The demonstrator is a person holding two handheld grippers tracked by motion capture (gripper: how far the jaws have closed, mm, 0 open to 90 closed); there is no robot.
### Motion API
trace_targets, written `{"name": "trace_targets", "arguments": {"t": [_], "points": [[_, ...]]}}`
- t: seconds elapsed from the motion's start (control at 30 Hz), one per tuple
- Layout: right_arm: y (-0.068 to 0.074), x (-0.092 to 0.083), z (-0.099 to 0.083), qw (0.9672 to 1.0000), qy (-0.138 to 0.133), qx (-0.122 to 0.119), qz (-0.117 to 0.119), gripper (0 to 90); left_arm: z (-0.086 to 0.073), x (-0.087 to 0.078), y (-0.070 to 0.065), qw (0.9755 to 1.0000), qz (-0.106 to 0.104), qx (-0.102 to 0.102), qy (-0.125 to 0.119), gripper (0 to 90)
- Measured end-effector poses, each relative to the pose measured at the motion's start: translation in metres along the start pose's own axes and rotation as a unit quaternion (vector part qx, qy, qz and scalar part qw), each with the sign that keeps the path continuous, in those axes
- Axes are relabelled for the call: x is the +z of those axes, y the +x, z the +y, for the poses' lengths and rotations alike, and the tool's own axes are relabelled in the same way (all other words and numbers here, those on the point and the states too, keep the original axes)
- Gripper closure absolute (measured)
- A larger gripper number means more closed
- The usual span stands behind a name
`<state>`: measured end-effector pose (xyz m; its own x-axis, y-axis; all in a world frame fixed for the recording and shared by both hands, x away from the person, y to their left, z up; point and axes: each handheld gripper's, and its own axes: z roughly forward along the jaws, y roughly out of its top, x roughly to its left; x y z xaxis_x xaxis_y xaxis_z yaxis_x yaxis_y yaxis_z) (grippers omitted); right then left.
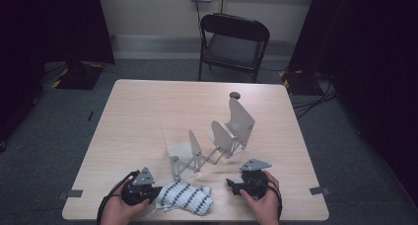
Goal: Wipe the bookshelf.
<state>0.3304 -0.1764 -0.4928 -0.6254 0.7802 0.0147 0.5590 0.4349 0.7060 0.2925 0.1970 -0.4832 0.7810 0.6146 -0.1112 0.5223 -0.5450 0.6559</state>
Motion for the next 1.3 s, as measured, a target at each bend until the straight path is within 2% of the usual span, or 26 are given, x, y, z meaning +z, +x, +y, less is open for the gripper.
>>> {"name": "trace_targets", "arguments": {"t": [0.2,0.43,0.63,0.77,0.8,0.87,0.9,0.93,1.03,1.17,1.2,1.3], "points": [[-0.002,0.001,-0.002,0.9999,-0.002,-0.004,-0.01,21.6,-0.003,-0.002,-0.001,0.9999,0.001,-0.011,-0.003,86.7],[-0.004,0.002,-0.004,0.9998,-0.013,-0.003,-0.013,16.7,-0.006,-0.007,0.0,0.9999,0.011,-0.004,0.009,86.7],[-0.005,0.003,-0.006,0.9998,-0.02,-0.006,-0.008,15.6,-0.007,-0.009,0.003,0.9998,0.014,-0.008,0.008,86.8],[-0.005,0.003,-0.006,0.9997,-0.021,-0.006,-0.008,15.5,-0.009,-0.011,0.007,0.9996,0.018,-0.02,0.005,86.8],[-0.005,0.003,-0.006,0.9997,-0.021,-0.006,-0.008,15.5,-0.009,-0.012,0.008,0.9996,0.022,-0.015,0.01,86.8],[-0.006,0.003,-0.006,0.9997,-0.021,-0.006,-0.008,15.5,-0.01,-0.013,0.01,0.9994,0.027,-0.022,0.01,86.8],[-0.006,0.003,-0.006,0.9997,-0.021,-0.006,-0.008,15.5,-0.01,-0.015,0.013,0.9993,0.031,-0.016,0.014,86.8],[-0.006,0.003,-0.006,0.9997,-0.021,-0.006,-0.008,15.5,-0.011,-0.015,0.014,0.9991,0.03,-0.026,0.01,86.8],[-0.006,0.003,-0.006,0.9997,-0.021,-0.006,-0.008,15.5,-0.013,-0.016,0.019,0.9988,0.034,-0.034,0.007,86.8],[-0.006,0.003,-0.006,0.9997,-0.021,-0.006,-0.008,15.5,-0.012,-0.017,0.024,0.9986,0.039,-0.036,0.006,86.8],[-0.006,0.003,-0.006,0.9997,-0.021,-0.007,-0.008,15.5,-0.012,-0.018,0.027,0.9986,0.042,-0.03,0.011,86.8],[-0.006,0.003,-0.006,0.9997,-0.021,-0.007,-0.008,15.5,-0.012,-0.018,0.035,0.9979,0.046,-0.045,0.004,86.7]]}}
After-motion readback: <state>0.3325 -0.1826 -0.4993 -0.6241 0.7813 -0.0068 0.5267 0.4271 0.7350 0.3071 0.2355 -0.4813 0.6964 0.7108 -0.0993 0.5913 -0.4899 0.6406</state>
